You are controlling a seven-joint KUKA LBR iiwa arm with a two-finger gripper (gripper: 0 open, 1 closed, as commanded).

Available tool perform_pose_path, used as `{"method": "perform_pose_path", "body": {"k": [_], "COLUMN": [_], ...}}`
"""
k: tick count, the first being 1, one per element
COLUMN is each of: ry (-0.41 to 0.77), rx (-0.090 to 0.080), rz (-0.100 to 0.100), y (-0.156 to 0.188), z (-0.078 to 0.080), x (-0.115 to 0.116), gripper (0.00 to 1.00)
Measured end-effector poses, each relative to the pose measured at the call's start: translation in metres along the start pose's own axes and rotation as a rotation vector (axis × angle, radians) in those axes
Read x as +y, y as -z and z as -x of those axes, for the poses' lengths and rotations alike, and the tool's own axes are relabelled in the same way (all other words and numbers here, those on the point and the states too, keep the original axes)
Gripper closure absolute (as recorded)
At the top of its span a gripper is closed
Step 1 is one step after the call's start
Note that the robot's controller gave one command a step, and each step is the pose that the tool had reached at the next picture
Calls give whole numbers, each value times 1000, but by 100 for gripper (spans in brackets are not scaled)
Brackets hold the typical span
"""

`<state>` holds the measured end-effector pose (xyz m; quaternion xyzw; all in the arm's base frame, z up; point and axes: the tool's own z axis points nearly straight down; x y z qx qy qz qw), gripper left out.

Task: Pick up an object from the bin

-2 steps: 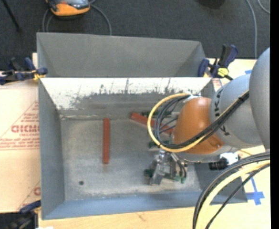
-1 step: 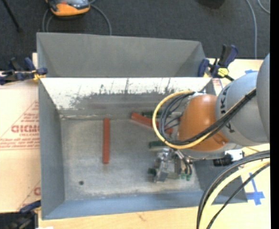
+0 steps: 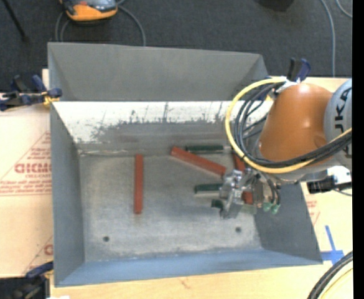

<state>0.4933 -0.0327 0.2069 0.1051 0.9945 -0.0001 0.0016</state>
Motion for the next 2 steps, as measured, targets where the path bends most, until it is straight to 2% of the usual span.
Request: {"method": "perform_pose_path", "body": {"k": [1, 2], "ry": [1, 212], "rx": [0, 0], "rz": [-1, 0], "y": [0, -4], "z": [0, 5], "x": [0, -6], "gripper": [100, 100]}}
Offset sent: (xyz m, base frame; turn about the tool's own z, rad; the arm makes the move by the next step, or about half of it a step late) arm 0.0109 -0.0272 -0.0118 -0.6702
